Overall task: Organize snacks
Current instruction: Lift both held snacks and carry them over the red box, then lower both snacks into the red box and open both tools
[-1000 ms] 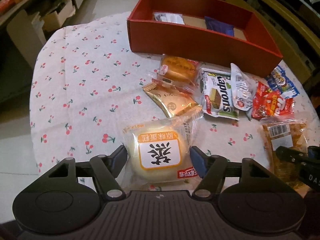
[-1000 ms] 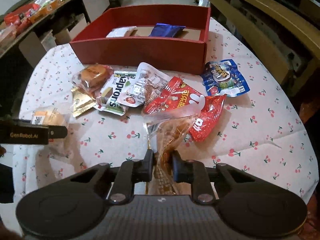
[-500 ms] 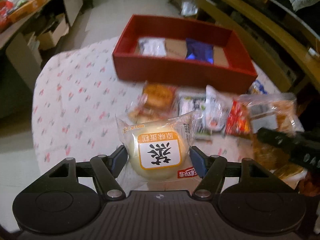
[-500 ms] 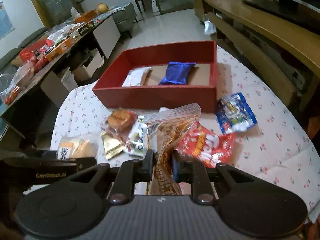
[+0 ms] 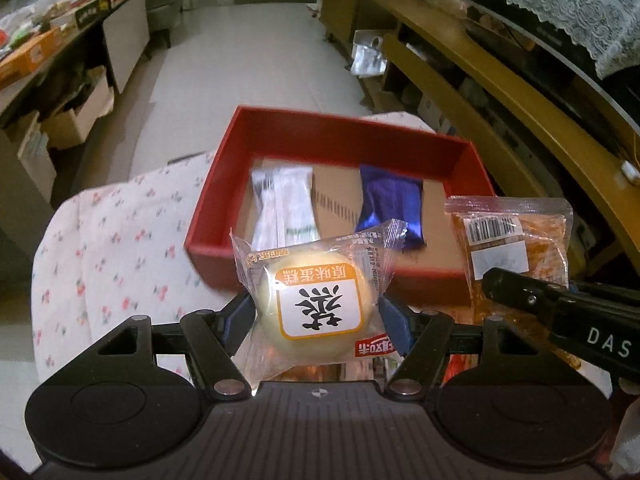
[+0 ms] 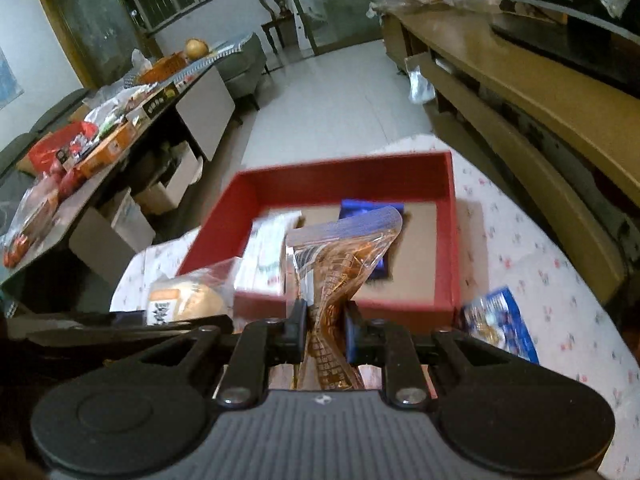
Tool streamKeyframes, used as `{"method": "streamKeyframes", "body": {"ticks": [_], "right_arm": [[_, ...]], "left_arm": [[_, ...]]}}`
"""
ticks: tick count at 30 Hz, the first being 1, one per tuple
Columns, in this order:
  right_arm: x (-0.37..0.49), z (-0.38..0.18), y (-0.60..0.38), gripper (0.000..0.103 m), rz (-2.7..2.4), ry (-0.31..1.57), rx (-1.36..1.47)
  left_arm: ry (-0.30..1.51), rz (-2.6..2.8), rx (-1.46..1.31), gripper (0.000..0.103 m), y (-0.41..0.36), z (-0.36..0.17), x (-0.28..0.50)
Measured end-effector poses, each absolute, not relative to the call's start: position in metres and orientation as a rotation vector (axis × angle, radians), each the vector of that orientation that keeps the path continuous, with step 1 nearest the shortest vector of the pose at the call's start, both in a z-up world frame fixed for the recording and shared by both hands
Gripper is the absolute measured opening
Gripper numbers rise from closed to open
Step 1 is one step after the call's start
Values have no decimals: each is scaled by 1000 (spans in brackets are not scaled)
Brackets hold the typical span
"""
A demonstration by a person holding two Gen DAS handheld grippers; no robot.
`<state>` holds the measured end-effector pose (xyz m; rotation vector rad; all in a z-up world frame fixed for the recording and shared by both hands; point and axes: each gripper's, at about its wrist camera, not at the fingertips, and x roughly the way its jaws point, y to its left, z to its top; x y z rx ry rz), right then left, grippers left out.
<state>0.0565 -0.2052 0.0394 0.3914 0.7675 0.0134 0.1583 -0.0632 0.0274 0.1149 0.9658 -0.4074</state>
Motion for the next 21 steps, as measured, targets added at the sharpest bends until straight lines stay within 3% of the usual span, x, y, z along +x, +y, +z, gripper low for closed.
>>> {"method": "streamKeyframes", "body": {"ticks": [21], "right_arm": [[148,19,-226,29,-60,791,391]], "left_arm": [[954,-350,127,74,-93,8,227]]}}
